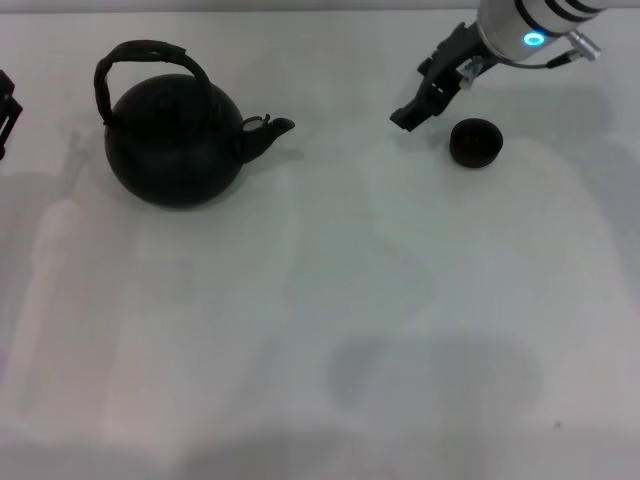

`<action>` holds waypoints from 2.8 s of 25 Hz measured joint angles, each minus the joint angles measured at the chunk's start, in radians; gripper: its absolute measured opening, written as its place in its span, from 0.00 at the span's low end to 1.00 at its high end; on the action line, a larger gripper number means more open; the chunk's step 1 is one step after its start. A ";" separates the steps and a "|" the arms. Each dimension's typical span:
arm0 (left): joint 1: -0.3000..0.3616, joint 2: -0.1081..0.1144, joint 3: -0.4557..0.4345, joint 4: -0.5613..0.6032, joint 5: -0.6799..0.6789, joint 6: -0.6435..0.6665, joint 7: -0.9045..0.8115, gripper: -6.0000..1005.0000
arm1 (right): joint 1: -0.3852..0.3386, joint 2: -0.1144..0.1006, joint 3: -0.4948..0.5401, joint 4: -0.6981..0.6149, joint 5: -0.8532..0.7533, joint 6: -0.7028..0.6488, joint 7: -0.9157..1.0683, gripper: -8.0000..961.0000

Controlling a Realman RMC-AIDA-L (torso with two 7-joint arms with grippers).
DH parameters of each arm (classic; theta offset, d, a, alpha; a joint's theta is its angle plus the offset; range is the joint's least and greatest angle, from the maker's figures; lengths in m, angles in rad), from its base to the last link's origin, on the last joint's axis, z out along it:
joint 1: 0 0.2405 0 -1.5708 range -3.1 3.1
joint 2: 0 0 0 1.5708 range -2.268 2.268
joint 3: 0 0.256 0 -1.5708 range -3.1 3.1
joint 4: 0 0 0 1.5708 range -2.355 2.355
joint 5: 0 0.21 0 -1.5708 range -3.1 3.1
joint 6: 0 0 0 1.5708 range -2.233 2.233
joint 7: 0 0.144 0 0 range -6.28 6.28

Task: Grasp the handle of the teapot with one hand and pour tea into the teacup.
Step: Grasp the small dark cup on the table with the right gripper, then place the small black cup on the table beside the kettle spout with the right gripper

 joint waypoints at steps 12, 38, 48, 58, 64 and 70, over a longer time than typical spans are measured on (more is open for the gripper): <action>-0.007 0.001 -0.007 0.004 -0.006 -0.003 0.000 0.88 | -0.021 -0.012 0.007 0.062 -0.008 0.034 0.016 0.78; -0.008 0.003 -0.008 0.019 -0.030 0.002 0.000 0.88 | -0.138 -0.035 0.001 -0.072 -0.062 -0.075 0.053 0.76; -0.012 0.004 -0.008 0.020 -0.032 0.002 0.000 0.88 | -0.173 -0.024 0.003 -0.308 -0.068 -0.243 0.056 0.76; -0.022 0.005 -0.008 0.027 -0.054 -0.006 0.000 0.88 | -0.168 0.014 -0.253 -0.474 -0.005 -0.370 0.056 0.76; -0.024 0.005 -0.008 0.032 -0.060 -0.011 0.000 0.88 | -0.165 0.018 -0.373 -0.489 0.056 -0.346 0.056 0.76; -0.024 0.005 -0.008 0.032 -0.081 -0.012 0.000 0.88 | -0.153 0.018 -0.509 -0.490 0.065 -0.304 0.091 0.77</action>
